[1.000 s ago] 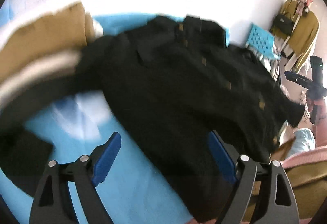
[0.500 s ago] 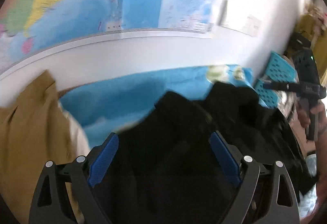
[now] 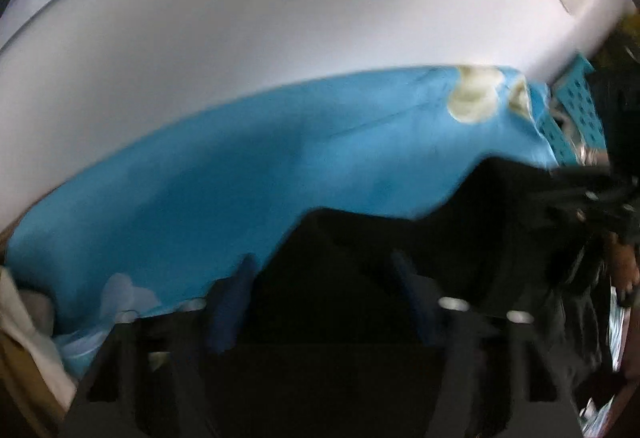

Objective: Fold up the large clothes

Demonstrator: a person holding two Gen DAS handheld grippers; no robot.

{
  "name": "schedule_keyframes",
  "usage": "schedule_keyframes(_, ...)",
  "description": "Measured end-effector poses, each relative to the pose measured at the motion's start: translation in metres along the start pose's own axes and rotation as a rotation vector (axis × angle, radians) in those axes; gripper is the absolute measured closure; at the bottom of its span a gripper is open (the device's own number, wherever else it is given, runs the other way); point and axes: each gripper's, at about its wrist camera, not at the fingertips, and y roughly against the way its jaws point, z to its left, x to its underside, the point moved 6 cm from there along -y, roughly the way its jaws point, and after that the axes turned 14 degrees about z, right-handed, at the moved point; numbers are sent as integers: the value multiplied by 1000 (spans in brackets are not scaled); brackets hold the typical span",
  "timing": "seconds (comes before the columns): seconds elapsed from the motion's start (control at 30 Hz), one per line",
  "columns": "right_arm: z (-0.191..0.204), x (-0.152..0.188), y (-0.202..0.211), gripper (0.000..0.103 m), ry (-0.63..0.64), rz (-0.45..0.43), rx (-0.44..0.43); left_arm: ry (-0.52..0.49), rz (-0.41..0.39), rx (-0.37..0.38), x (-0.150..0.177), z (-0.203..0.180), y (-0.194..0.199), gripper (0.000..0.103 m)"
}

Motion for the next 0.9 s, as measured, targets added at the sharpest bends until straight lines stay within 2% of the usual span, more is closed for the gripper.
schedule_keyframes(0.03, 8, -1, 6, 82, 43, -28, 46, -18, -28, -30, 2, -3, 4, 52)
schedule_keyframes(0.07, 18, -2, 16, 83, 86, -69, 99, -28, -51, -45, 3, -4, 8, 65)
schedule_keyframes(0.1, 26, -4, 23, 84, 129, -102, 133, -29, -75, -58, 4, -5, 14, 68)
schedule_keyframes(0.17, 51, -4, 35, 85, 289, -203, 310, -16, -176, -77, 6, -6, 35, 73)
schedule_keyframes(0.23, 70, -5, 38, 85, 401, -300, 421, -3, -283, -99, 8, -8, 54, 75)
schedule_keyframes(0.27, 73, -5, 31, 84, 446, -320, 515, -9, -354, -142, 8, -10, 63, 75)
schedule_keyframes(0.3, 69, -5, 12, 79, 485, -278, 609, 0, -395, -187, 9, -10, 64, 75)
schedule_keyframes(0.33, 61, -7, -6, 75, 486, -209, 635, 10, -377, -201, 8, -9, 55, 74)
schedule_keyframes(0.37, 50, -9, -19, 74, 463, -160, 666, 9, -322, -191, 6, -7, 40, 72)
schedule_keyframes(0.4, 41, -10, -30, 68, 438, -119, 687, 9, -282, -189, 4, -7, 26, 72)
schedule_keyframes(0.43, 25, -9, -45, 53, 387, -35, 709, 7, -221, -211, 4, -4, 6, 70)
schedule_keyframes(0.47, 14, -9, -52, 48, 341, 7, 732, 9, -186, -235, 5, -1, -5, 69)
schedule_keyframes(0.5, 12, -8, -52, 44, 315, -11, 714, 9, -165, -239, 6, 2, -15, 66)
schedule_keyframes(0.57, 15, -6, -38, 38, 282, -57, 622, 48, -166, -223, 5, 13, -14, 46)
schedule_keyframes(0.6, 15, -6, -31, 27, 260, -72, 592, 69, -170, -194, 5, 17, -11, 40)
schedule_keyframes(0.63, 17, -7, -23, 26, 239, -90, 545, 87, -175, -147, 3, 21, -6, 29)
schedule_keyframes(0.67, 18, -9, -20, 27, 224, -95, 508, 100, -173, -109, 1, 24, -3, 26)
schedule_keyframes(0.7, 18, -10, -16, 27, 206, -98, 472, 116, -169, -86, -2, 29, -1, 26)
schedule_keyframes(0.77, 16, -16, -18, 27, 150, -98, 429, 120, -150, -92, -8, 33, -2, 27)
schedule_keyframes(0.8, 15, -17, -25, 28, 130, -80, 429, 109, -127, -83, -12, 31, -7, 27)
schedule_keyframes(0.83, 10, -21, -32, 33, 122, -58, 438, 107, -102, -82, -15, 29, -14, 28)
schedule_keyframes(0.9, 2, -24, -53, 41, 109, 30, 480, 108, -85, -106, -13, 29, -24, 32)
